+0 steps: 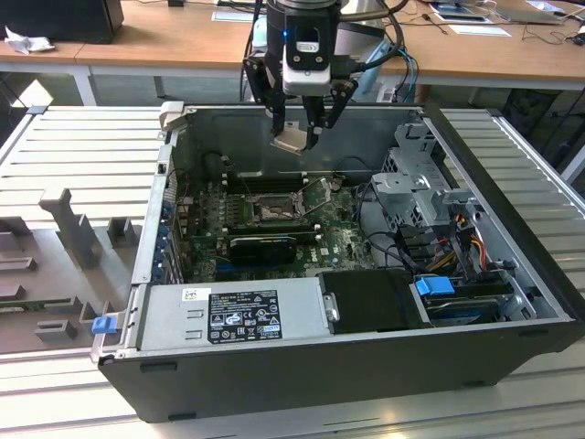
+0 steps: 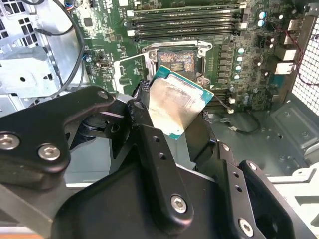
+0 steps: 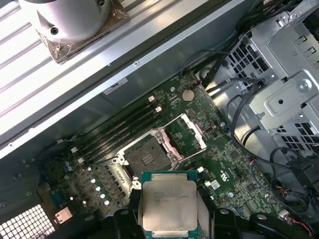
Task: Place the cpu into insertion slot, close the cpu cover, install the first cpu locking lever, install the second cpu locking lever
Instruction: 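Place the cpu into insertion slot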
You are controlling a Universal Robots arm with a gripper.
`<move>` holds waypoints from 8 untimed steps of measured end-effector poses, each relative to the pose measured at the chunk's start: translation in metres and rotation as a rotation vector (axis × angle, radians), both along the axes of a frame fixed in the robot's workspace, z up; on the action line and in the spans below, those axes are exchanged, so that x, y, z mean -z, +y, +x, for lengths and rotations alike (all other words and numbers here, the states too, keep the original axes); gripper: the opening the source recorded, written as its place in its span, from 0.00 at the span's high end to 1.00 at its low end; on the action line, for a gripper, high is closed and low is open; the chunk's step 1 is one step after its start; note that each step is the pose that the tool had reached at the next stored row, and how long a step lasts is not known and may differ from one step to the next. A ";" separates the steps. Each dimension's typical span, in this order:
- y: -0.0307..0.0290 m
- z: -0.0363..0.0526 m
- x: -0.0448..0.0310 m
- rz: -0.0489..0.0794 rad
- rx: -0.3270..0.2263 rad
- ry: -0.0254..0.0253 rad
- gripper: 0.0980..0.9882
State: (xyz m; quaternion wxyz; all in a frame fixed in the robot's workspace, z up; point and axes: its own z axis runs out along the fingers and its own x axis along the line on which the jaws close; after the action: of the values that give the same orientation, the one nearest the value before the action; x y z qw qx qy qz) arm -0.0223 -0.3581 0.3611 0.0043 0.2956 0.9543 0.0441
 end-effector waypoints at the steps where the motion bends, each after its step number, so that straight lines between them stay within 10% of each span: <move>1: 0.0000 0.0000 0.0001 0.000 0.007 0.0000 0.52; 8: 0.0000 0.0000 0.0004 0.000 0.054 0.0000 0.52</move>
State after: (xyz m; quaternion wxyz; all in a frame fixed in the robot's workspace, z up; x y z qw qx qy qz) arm -0.0223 -0.3581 0.3607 0.0055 0.3211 0.9460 0.0439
